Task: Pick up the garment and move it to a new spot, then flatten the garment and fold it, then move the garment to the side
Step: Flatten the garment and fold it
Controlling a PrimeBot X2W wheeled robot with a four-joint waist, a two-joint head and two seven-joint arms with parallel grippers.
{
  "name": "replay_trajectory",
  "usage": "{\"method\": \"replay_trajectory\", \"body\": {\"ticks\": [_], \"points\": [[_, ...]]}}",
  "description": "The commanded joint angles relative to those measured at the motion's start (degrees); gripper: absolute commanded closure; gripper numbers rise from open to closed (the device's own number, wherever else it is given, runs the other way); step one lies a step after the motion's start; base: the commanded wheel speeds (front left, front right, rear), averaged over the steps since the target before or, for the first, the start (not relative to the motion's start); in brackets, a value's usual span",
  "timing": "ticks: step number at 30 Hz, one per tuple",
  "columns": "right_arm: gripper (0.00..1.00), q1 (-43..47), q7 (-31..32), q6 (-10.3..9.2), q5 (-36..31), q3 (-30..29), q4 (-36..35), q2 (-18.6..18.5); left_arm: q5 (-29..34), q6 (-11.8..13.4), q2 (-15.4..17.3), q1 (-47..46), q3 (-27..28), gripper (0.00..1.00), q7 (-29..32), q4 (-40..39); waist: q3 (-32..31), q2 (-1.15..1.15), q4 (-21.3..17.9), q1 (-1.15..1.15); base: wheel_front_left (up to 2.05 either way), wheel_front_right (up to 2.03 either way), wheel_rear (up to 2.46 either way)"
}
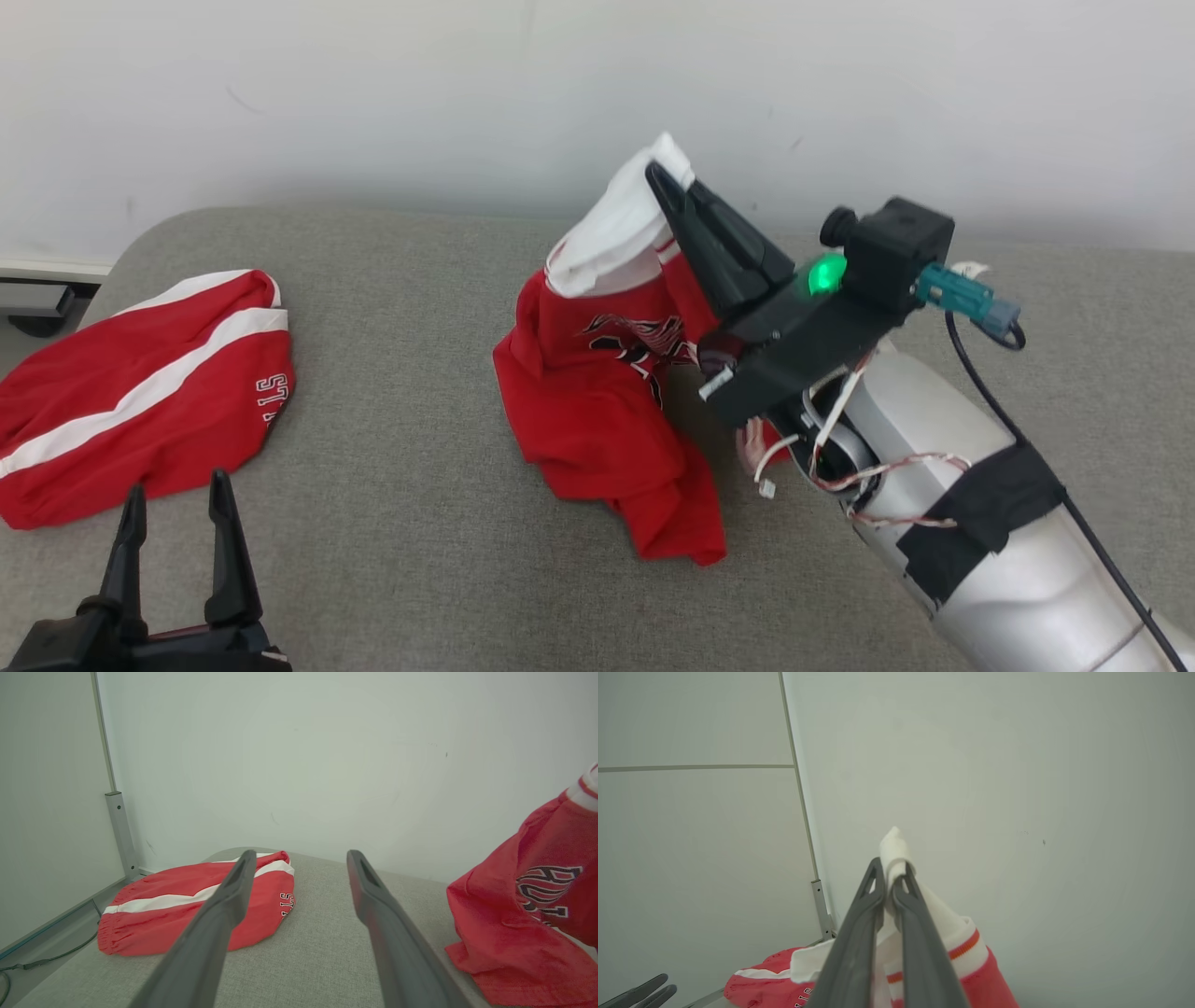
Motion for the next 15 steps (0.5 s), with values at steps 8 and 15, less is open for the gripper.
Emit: {"method": "replay_trajectory", "body": {"ticks": [8, 15], "points": [[1.00, -8.1, -0.3, -0.02, -2.7, -2.7, 3.7, 1.6, 0.5, -0.8, -0.3, -1.2, 0.3, 0.00, -0.3, 0.6, 0.3, 0.00, 1.1, 0.00, 0.00, 0.00, 0.00], [1.00, -8.9, -0.3, -0.02, -7.6, -9.7, 0.3, 2.8, 1.0, -1.2, -0.4, -1.8, 0.8, 0.00, -0.3, 1.0, 0.6, 0.00, 1.0, 0.00, 0.00, 0.00, 0.00]]}}
